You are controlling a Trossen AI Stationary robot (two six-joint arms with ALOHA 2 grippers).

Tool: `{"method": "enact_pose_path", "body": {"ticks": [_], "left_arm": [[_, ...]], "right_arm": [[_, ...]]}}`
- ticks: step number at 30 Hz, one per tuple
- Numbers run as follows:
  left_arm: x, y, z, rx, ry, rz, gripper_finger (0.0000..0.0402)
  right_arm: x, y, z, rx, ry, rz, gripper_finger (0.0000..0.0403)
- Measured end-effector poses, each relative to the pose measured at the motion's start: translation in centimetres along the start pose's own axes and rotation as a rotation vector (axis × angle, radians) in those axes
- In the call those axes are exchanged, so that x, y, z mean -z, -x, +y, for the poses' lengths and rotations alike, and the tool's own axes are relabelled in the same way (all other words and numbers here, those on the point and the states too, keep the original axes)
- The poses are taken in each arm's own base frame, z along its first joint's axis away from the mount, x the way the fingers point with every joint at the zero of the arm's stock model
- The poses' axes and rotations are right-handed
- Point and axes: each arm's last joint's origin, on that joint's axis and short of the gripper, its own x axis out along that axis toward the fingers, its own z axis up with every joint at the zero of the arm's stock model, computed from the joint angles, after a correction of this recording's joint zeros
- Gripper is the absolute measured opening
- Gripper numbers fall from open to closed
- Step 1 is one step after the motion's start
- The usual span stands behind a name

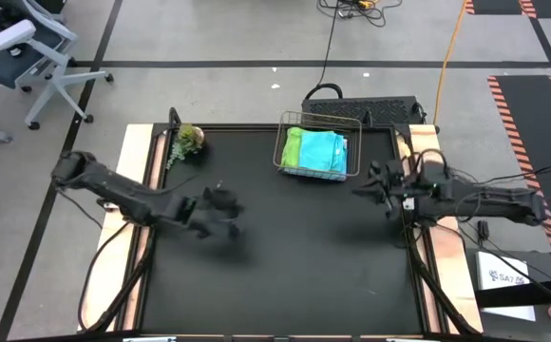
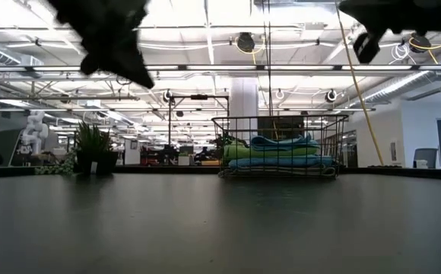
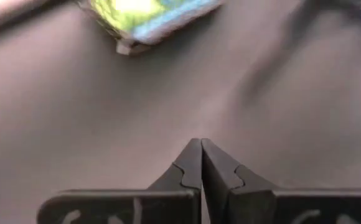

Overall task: Fold microfiber towels
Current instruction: Return to Home Position

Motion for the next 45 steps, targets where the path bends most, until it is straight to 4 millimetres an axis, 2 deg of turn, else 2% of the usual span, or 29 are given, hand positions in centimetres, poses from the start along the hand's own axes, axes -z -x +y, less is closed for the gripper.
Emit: {"method": "enact_pose_path", "body": {"ticks": [6, 8, 12, 16, 21, 27, 45], "left_arm": [[8.1, -1.0, 3.1, 0.341, 0.168, -0.206, 0.0004], [10.4, -1.4, 4.7, 0.411, 0.235, -0.249, 0.0004], [14.1, -1.8, 8.6, 0.446, 0.345, -0.276, 0.0003], [14.7, -2.2, 9.3, 0.343, 0.318, -0.259, 0.0008], [14.7, -2.4, 9.3, 0.323, 0.270, -0.262, 0.0003], [15.4, -2.7, 9.8, 0.265, 0.222, -0.214, 0.0023], [15.7, -2.9, 10.0, 0.242, 0.182, -0.199, 0.0026]], "right_arm": [[6.0, 0.5, -2.1, -0.080, -0.089, -0.135, 0.0000], [5.9, 0.5, -2.0, -0.073, -0.135, -0.195, 0.0000], [7.3, 0.2, -2.4, -0.003, -0.166, -0.055, 0.0000], [7.0, 0.1, -2.3, -0.017, -0.157, -0.088, 0.0000], [7.3, 0.0, -2.7, 0.076, -0.130, -0.089, 0.0000], [7.5, -0.1, -3.2, 0.205, -0.108, -0.117, 0.0000], [7.9, -0.1, -3.4, 0.222, -0.108, -0.073, 0.0000]]}}
